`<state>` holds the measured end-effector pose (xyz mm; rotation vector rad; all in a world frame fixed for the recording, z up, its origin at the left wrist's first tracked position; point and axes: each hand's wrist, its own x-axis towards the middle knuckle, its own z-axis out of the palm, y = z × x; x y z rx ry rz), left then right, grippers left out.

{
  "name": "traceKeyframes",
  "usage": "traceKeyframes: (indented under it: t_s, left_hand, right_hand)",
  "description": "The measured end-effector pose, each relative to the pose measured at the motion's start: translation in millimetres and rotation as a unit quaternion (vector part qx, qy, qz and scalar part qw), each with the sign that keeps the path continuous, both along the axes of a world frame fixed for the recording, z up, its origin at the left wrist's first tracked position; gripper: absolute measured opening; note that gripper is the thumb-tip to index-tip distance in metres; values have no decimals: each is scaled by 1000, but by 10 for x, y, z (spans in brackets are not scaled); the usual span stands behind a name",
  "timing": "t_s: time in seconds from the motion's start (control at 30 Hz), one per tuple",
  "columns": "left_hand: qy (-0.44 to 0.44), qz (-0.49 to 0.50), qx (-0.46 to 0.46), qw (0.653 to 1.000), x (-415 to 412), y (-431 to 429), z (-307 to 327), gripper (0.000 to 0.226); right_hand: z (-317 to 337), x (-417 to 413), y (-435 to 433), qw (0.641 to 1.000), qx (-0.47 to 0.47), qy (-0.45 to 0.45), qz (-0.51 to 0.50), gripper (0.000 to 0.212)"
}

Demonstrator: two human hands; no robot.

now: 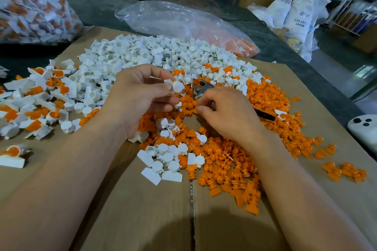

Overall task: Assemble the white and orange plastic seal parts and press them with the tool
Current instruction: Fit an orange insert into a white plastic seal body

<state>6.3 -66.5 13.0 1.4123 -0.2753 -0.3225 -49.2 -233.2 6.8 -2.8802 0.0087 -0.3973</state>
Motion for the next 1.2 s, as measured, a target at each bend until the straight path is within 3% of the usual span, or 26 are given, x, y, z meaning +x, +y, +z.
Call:
traceKeyframes:
  t_s: [0.23, 0.47, 0.57, 0.73, 0.93, 1.2]
  left_hand:
    - [21, 10, -58, 998, 2, -18, 9, 10]
    - [-34, 31, 24, 999, 3, -12, -25, 28]
    - [-26, 35, 24, 999, -11, -15, -13, 23]
    - [12, 31, -15, 999, -23, -38, 9, 17]
    - [-11, 20, 5, 1000, -57, -74, -24, 16]
    - [-47, 22, 22, 998, -66, -80, -41, 12]
  right_hand:
    - [4, 4, 20, 994, 89, -57, -8, 6]
    - [43, -26, 42, 964, 240, -113, -9, 16]
    - [63, -46, 70, 945, 312, -103, 6, 30]
    - [90, -66, 121, 935, 333, -117, 24, 26]
    - [97, -91, 157, 900, 417, -125, 32, 23]
    - [76, -96, 201, 906, 403, -120, 41, 24]
